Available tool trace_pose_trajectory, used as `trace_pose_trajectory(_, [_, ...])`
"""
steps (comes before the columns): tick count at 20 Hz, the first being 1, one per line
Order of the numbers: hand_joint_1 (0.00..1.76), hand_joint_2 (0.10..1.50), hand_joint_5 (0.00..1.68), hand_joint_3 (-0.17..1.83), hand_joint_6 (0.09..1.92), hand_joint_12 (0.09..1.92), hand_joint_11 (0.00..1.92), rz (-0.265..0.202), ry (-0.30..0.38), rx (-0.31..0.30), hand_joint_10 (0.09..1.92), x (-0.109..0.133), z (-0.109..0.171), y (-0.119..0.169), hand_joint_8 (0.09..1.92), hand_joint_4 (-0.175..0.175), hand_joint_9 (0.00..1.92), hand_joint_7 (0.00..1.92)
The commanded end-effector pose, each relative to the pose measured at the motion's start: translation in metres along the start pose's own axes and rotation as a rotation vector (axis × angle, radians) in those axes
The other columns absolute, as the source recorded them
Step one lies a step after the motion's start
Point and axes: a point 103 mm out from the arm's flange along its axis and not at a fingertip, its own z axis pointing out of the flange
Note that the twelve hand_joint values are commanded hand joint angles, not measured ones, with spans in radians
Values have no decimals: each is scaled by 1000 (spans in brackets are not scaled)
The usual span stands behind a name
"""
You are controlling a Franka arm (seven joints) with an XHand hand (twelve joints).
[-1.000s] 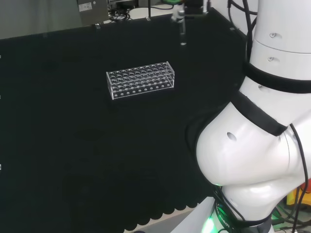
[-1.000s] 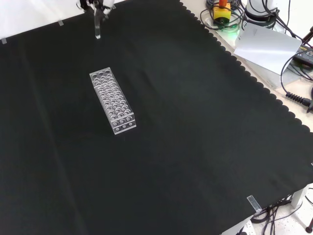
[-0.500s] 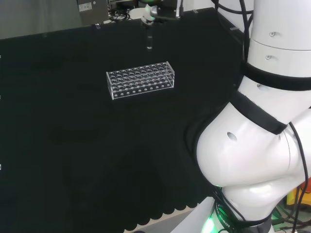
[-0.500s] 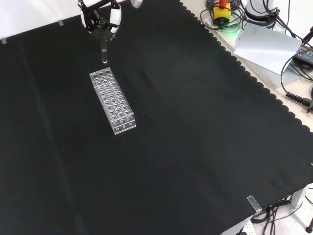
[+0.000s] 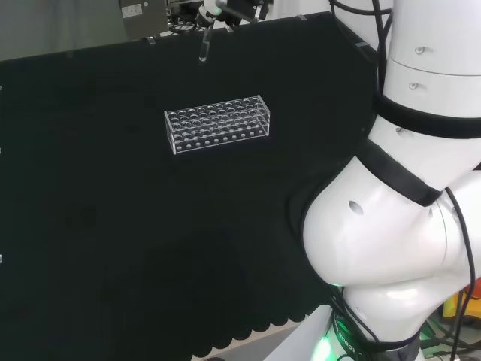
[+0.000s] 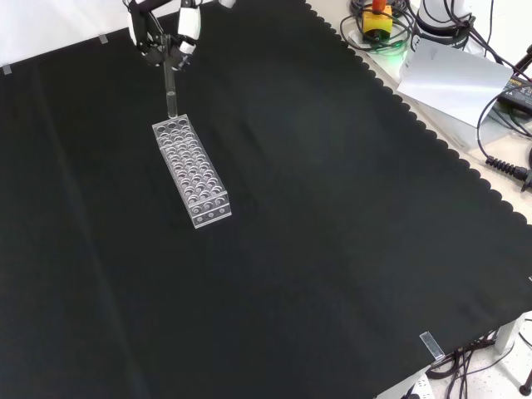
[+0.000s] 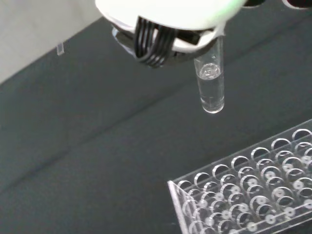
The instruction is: Shake the test tube.
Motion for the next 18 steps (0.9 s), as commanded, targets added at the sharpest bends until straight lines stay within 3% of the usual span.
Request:
trace_pose_trajectory(1, [1225, 683, 1317, 587, 550, 909, 1164, 14, 2, -10, 450, -12, -7, 3, 417, -175, 1628, 1719])
trace_pose_trajectory(10, [1225, 682, 1316, 588, 551, 911, 1163, 103, -202, -37, 451, -68, -14, 5, 417, -175, 1627, 1719])
trace_pose_trajectory(18, [1225, 682, 1316, 588, 551, 912, 1162, 227, -380, -72, 452, -134, -40, 2, 418, -175, 1627, 1719])
